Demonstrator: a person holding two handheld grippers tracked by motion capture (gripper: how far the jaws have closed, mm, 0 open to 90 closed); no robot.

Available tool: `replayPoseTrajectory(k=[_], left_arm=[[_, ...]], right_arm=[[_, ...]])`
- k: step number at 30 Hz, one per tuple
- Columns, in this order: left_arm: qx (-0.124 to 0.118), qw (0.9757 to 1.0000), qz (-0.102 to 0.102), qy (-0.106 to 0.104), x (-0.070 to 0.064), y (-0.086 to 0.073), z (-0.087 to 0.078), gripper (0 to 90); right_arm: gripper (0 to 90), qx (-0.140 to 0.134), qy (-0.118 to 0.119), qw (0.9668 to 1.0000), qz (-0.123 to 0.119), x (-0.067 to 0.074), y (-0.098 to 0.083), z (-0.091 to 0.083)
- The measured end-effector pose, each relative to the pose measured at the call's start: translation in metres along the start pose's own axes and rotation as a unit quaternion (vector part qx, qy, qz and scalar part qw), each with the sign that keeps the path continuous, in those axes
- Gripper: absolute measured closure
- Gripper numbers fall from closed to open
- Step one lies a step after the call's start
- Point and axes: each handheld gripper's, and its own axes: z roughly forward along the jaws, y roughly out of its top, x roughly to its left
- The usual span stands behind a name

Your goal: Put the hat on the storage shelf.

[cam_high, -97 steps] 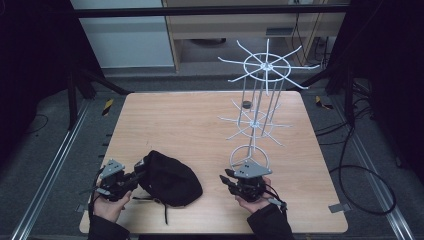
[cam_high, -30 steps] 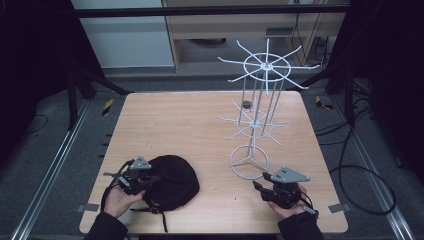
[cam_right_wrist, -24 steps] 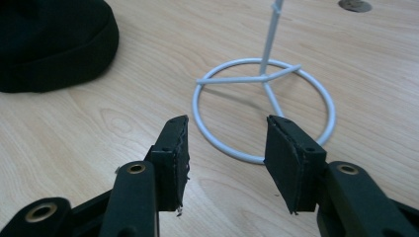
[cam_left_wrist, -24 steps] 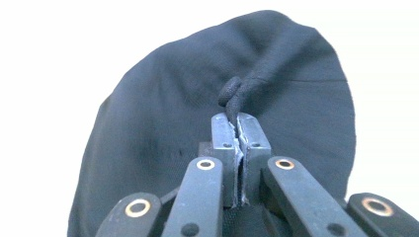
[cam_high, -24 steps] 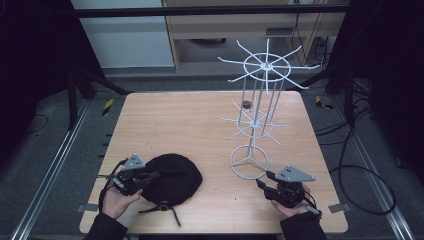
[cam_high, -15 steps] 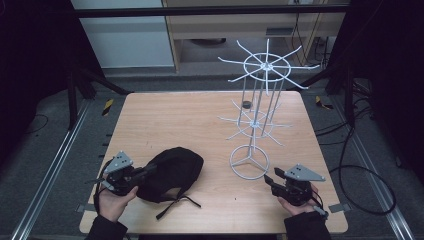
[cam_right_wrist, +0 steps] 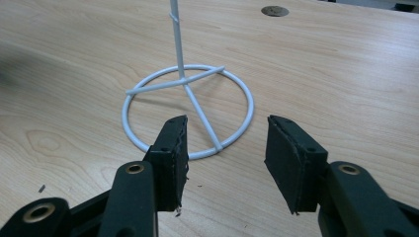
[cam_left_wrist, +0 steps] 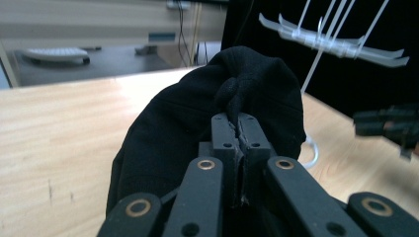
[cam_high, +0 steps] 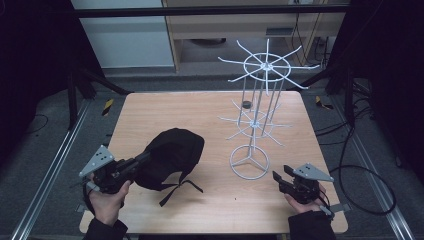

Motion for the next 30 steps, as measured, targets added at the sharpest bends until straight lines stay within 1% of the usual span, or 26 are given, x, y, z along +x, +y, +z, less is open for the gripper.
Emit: replayPoseTrajectory(k=[3, 5, 8, 11, 13, 14, 18, 22, 24, 30], left_arm=[[-0.020, 0.9997, -0.010, -0.001, -0.001, 0.008, -0.002, 87.9], [-0.035, 0.9993, -0.013, -0.001, -0.002, 0.014, -0.003, 87.9], [-0.061, 0.9979, -0.019, 0.001, -0.004, 0.026, -0.005, 87.9], [-0.087, 0.9959, -0.024, 0.000, -0.005, 0.038, -0.006, 87.9], [-0.104, 0.9942, -0.025, -0.001, -0.007, 0.047, -0.008, 87.9], [-0.113, 0.9931, -0.029, -0.002, -0.009, 0.051, -0.008, 87.9], [-0.142, 0.9895, -0.026, -0.009, -0.015, 0.066, -0.010, 87.9], [-0.159, 0.9869, -0.021, -0.017, -0.023, 0.079, -0.011, 87.9], [-0.169, 0.9852, -0.020, -0.019, -0.027, 0.084, -0.012, 87.9], [-0.189, 0.9813, -0.013, -0.033, -0.040, 0.096, -0.013, 87.9]], right_arm=[[51.0, 0.001, -0.004, 1.0000, -0.002, -0.001, -0.001, 0.001], [50.9, 0.003, -0.004, 1.0000, -0.001, -0.001, -0.001, 0.001], [50.7, 0.002, -0.005, 1.0000, -0.005, -0.001, -0.002, 0.002], [50.7, 0.003, -0.006, 1.0000, -0.005, -0.002, -0.002, 0.002], [50.7, 0.002, -0.007, 1.0000, -0.005, -0.002, -0.002, 0.002], [50.7, 0.002, -0.007, 1.0000, -0.006, -0.002, -0.002, 0.003], [50.6, 0.002, -0.008, 0.9999, -0.007, -0.002, -0.002, 0.003], [50.5, 0.002, -0.008, 0.9999, -0.006, -0.002, -0.002, 0.003], [50.5, 0.002, -0.008, 0.9999, -0.006, -0.002, -0.003, 0.003], [50.5, 0.003, -0.007, 1.0000, -0.004, -0.002, -0.002, 0.003]])
